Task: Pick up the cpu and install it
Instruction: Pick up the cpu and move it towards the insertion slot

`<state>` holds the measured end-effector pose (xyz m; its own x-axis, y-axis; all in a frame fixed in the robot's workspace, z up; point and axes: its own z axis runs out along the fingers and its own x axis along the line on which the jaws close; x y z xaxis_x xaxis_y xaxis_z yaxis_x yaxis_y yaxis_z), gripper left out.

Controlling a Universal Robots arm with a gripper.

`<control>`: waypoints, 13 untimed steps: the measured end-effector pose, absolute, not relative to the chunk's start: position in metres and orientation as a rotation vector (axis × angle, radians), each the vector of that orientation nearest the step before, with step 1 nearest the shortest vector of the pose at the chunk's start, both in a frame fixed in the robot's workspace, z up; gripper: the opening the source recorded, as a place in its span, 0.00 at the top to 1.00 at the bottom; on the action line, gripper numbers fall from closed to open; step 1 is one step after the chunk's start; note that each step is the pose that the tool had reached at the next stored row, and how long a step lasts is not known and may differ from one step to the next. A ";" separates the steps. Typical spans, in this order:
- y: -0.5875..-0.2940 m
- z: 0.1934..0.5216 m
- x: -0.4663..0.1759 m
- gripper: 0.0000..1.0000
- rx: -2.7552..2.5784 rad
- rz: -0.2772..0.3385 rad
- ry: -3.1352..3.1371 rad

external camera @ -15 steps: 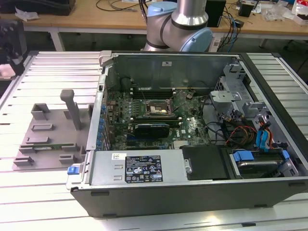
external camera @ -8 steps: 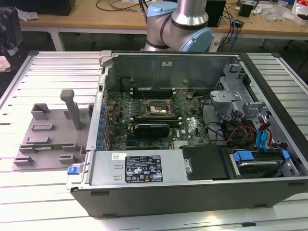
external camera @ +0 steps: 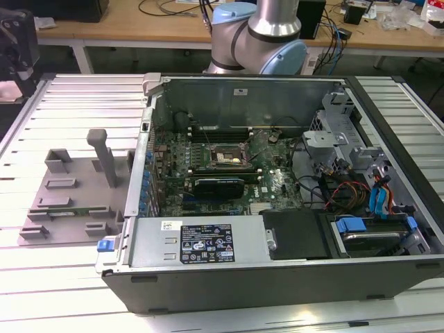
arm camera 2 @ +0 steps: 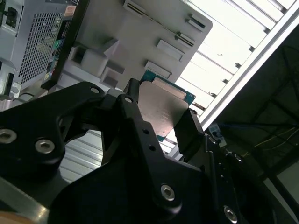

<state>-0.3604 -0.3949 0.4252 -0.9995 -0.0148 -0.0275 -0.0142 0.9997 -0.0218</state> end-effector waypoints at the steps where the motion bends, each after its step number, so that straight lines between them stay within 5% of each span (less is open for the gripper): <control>1: -0.395 0.425 -0.359 0.45 -0.023 -0.034 3.114; 13: -0.395 0.425 -0.330 0.45 -0.023 -0.034 3.114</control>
